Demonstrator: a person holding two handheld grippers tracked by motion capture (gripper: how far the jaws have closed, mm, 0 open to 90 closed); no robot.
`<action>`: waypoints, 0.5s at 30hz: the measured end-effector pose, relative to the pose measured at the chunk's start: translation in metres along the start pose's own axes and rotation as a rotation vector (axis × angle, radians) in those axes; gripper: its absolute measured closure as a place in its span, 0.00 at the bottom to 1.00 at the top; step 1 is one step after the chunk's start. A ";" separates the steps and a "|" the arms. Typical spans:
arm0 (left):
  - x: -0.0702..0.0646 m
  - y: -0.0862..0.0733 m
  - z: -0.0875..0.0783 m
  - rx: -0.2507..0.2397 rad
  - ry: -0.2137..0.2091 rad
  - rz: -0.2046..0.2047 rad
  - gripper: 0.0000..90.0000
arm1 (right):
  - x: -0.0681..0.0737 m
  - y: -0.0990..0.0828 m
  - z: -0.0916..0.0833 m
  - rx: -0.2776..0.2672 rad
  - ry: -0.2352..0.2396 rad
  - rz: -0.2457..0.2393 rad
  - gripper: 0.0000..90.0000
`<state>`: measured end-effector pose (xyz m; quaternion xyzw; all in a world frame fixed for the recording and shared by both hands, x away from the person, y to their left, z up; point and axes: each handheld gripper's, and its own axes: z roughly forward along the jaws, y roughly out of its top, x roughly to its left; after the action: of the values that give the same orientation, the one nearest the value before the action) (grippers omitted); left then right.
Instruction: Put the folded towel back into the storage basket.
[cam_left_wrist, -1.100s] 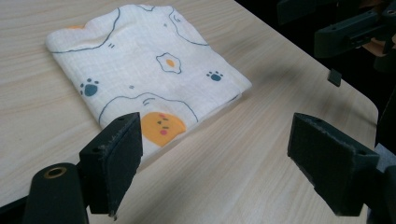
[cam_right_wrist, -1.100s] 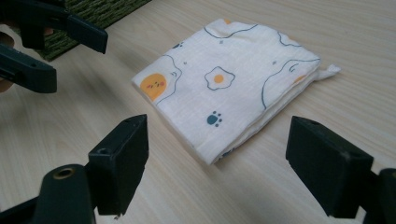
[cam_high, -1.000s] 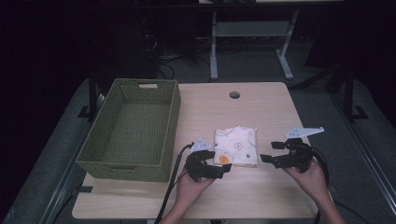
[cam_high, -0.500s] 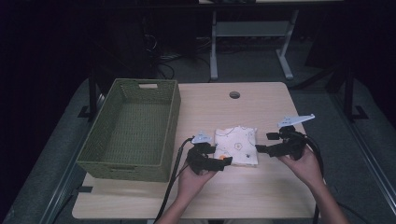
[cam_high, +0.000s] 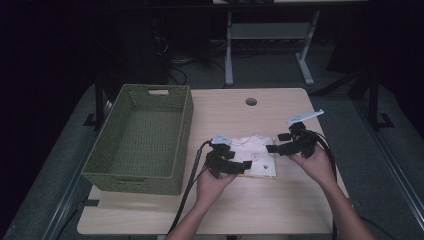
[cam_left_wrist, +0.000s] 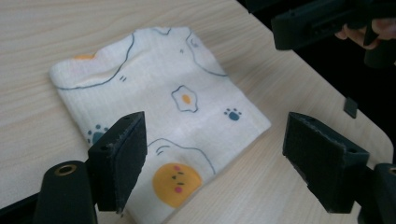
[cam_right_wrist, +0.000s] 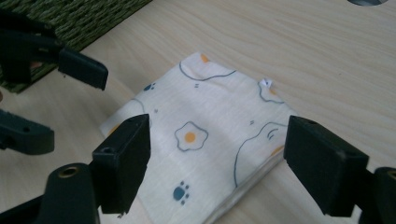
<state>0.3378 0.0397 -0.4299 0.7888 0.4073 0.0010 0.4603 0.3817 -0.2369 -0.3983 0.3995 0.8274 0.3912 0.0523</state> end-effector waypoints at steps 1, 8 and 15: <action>0.003 -0.002 0.002 0.011 0.007 -0.016 0.27 | -0.005 0.001 0.006 0.012 -0.004 0.024 0.27; 0.013 -0.007 0.006 0.028 0.042 -0.059 0.33 | -0.015 0.005 0.025 0.039 -0.001 0.061 0.29; 0.019 -0.013 0.008 0.052 0.065 -0.079 0.37 | -0.019 0.009 0.039 0.063 -0.004 0.071 0.34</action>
<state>0.3447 0.0490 -0.4513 0.7835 0.4527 -0.0020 0.4256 0.4158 -0.2234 -0.4231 0.4307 0.8247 0.3657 0.0273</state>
